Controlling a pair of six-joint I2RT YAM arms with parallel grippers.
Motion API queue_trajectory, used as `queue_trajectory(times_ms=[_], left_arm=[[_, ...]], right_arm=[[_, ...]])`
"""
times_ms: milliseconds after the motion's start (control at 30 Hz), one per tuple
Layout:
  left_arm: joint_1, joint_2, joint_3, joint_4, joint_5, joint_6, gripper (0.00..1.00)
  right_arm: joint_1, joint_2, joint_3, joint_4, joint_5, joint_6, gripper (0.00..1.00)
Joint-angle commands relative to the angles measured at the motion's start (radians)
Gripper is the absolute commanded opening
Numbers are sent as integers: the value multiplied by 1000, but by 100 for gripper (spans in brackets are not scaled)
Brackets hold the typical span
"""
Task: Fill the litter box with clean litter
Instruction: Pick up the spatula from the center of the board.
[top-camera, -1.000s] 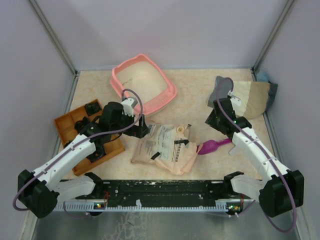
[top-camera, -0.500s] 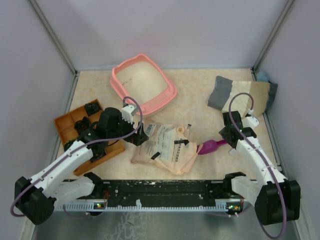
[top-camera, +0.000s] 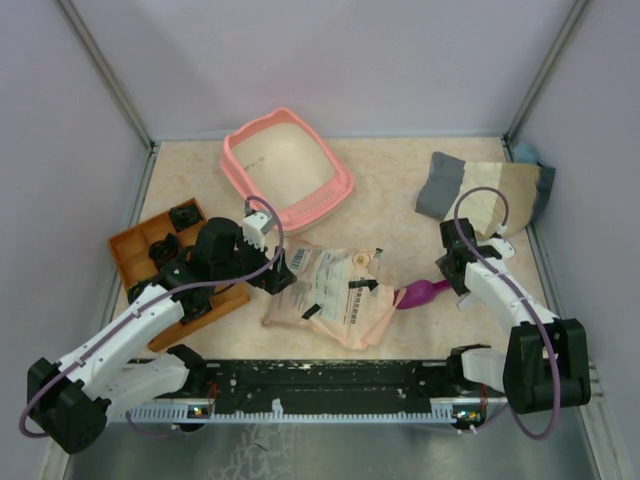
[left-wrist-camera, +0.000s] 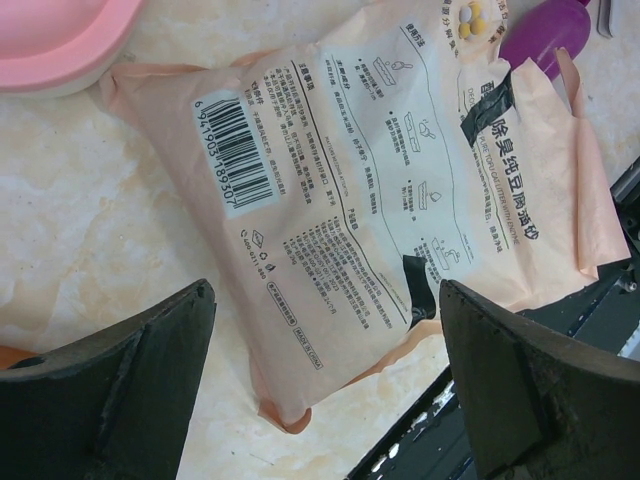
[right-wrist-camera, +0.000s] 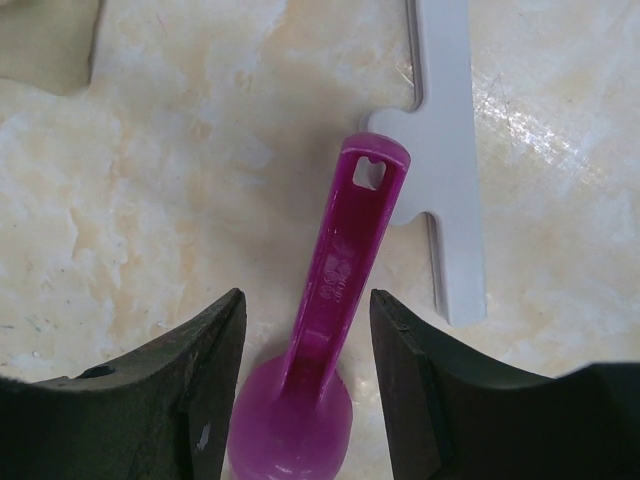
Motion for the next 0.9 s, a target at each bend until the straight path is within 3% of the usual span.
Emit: queue_trajectory(times_ms=[0, 300, 600, 733, 867], left_arm=[[4, -20, -4, 17, -7, 10, 97], [4, -49, -10, 20, -63, 4, 96], [4, -42, -6, 9, -84, 2, 95], [4, -48, -8, 7, -103, 3, 94], [4, -51, -8, 6, -125, 1, 93]], right_arm=[[-20, 40, 10, -7, 40, 94, 53], [-26, 119, 8, 20, 72, 105, 49], [-26, 86, -16, 27, 78, 98, 32], [-25, 38, -26, 41, 76, 85, 17], [-26, -12, -31, 36, 80, 86, 13]])
